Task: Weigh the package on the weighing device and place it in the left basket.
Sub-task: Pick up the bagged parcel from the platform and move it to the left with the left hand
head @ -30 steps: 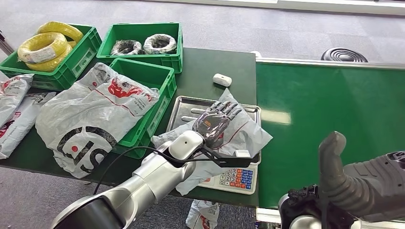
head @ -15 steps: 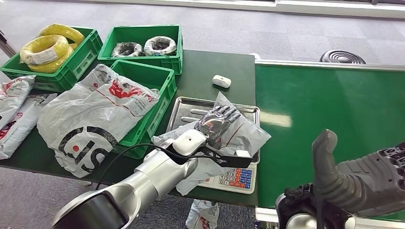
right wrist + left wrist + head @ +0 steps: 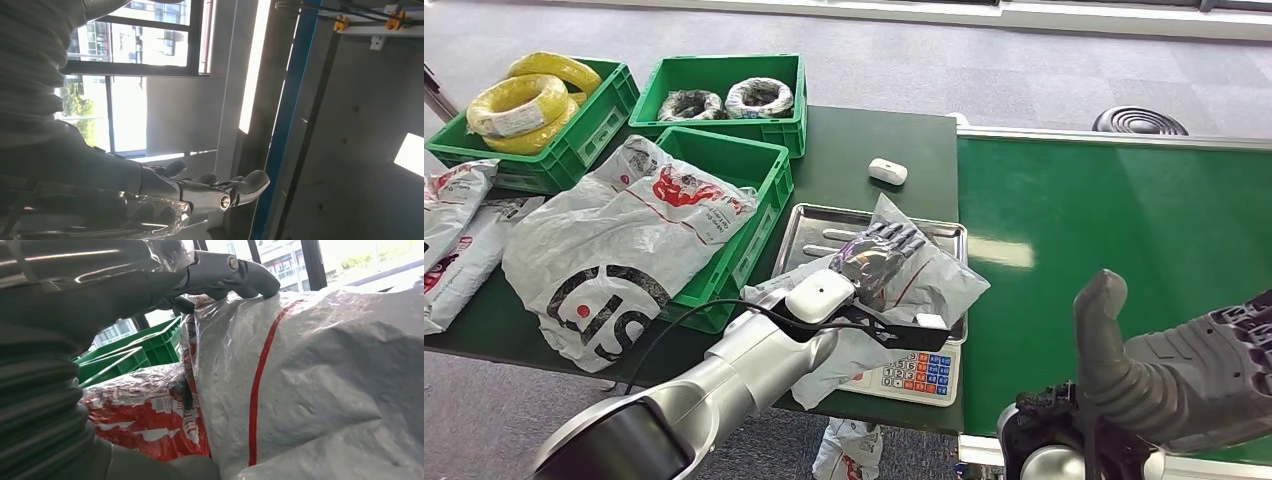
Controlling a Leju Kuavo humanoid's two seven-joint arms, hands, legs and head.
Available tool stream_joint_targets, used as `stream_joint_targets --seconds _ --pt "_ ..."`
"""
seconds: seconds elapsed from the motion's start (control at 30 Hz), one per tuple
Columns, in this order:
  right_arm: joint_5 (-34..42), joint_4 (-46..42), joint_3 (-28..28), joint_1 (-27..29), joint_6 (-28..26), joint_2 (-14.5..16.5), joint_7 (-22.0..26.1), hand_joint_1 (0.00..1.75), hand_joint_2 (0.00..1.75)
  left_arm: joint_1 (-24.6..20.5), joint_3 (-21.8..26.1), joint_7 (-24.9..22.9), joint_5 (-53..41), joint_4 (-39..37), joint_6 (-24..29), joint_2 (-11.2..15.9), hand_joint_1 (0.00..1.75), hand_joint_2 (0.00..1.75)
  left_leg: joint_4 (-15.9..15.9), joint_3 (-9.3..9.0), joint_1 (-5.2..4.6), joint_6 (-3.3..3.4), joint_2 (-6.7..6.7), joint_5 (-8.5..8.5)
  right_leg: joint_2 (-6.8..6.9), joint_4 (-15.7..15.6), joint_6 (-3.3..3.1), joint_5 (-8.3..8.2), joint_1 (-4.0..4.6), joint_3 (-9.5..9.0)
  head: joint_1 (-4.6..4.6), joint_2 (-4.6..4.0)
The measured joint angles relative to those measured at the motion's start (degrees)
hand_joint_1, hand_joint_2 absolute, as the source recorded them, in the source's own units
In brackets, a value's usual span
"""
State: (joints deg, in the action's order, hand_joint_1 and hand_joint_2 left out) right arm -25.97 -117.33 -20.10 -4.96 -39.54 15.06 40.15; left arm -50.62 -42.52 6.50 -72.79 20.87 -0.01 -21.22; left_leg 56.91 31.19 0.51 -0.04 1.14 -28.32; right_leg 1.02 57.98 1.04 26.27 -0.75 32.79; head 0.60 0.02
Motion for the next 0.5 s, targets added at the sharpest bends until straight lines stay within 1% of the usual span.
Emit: stream_joint_targets --seconds 0.03,0.07,0.27,0.5 --pt "0.02 0.04 -0.01 -0.14 0.0 0.0 0.0 0.0 1.75 0.0 0.02 0.02 0.07 -0.13 -0.29 0.0 1.66 1.75 0.0 -0.01 0.0 0.0 0.0 0.0 0.0 0.0 0.0 0.0 0.0 -0.01 0.0 0.0" --pt "0.0 0.08 -0.02 -0.28 0.0 0.0 0.0 0.0 1.75 0.03 0.04 0.1 0.11 -0.28 -0.54 0.0 1.7 1.75 0.0 -0.01 0.0 0.0 -0.01 0.0 0.0 0.0 0.0 0.0 0.0 -0.01 0.01 0.0" --pt "-0.28 0.2 -0.01 -0.63 0.0 0.0 0.0 0.0 1.75 0.58 0.19 1.21 0.46 -0.97 0.03 -0.01 1.73 1.75 0.0 -0.03 0.0 -0.01 -0.03 0.01 0.01 0.0 0.0 0.0 0.0 -0.03 -0.01 0.0" --pt "-0.5 0.2 0.06 -0.57 0.0 0.0 -0.01 0.0 1.75 0.76 1.46 3.81 3.14 -0.96 3.43 -0.02 1.75 1.75 0.01 -0.05 -0.01 -0.01 -0.03 0.02 0.01 0.0 0.0 -0.01 -0.01 0.03 -0.01 0.0"
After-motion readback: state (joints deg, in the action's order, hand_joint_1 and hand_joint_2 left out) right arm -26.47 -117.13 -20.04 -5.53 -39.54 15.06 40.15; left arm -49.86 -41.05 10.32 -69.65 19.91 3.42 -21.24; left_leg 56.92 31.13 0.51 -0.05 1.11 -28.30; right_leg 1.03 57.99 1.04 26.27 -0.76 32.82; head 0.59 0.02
